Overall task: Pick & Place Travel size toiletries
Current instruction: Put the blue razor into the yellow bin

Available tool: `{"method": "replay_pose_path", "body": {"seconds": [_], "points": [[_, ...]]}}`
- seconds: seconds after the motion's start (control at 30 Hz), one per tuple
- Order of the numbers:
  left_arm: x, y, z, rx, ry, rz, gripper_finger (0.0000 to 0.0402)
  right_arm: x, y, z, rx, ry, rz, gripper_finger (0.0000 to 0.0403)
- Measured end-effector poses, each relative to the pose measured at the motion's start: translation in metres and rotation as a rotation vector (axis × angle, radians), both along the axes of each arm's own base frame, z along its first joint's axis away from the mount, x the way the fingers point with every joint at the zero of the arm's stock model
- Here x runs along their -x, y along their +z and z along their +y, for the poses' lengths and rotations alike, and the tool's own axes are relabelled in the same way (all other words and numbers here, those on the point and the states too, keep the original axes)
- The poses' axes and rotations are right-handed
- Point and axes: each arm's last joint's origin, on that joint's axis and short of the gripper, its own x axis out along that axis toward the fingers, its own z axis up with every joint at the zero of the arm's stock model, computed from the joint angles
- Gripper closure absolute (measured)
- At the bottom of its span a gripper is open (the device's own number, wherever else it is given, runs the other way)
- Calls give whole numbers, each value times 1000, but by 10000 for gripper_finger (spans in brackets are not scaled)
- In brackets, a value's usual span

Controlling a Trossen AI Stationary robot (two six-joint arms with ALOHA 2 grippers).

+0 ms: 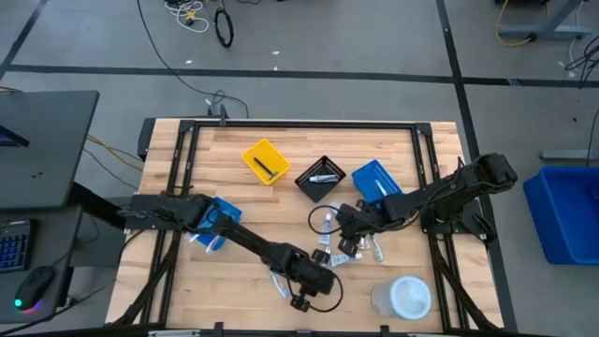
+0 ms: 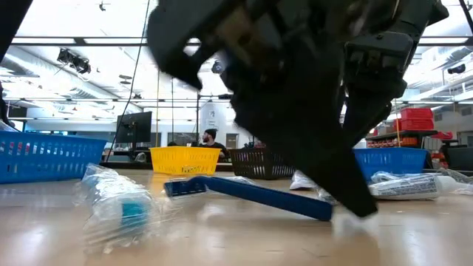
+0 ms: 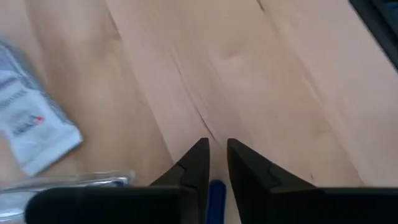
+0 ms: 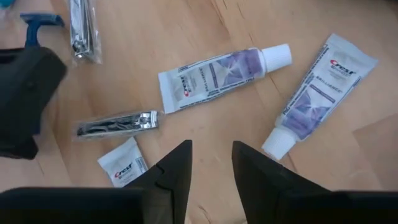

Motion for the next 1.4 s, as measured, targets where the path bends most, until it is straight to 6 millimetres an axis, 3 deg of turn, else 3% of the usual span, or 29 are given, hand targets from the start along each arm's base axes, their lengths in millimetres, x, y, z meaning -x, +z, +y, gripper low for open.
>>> {"method": "replay_pose_path", "body": {"seconds": [0.13,0.33,0.5,0.63,0.87,1.0,1.13,1.4], "points": [[2,11,-5,-25,-9,33,302,0,0,0,-1,0,-6,288],[14,4,-2,-152,30,139,245,-1,1,0,-3,-1,-15,296],[16,2,1,-162,57,156,225,-2,1,0,-5,0,-22,301],[17,2,1,-181,15,152,252,-2,1,0,-5,-1,-23,304],[17,2,3,-166,1,171,370,-2,1,0,-5,0,-23,301],[20,8,5,-194,13,178,373,-2,1,0,-5,0,-23,297],[29,32,8,-248,36,167,356,-2,1,0,-5,0,-22,300],[60,111,31,-374,151,81,370,-2,1,0,-5,0,-22,309]]}}
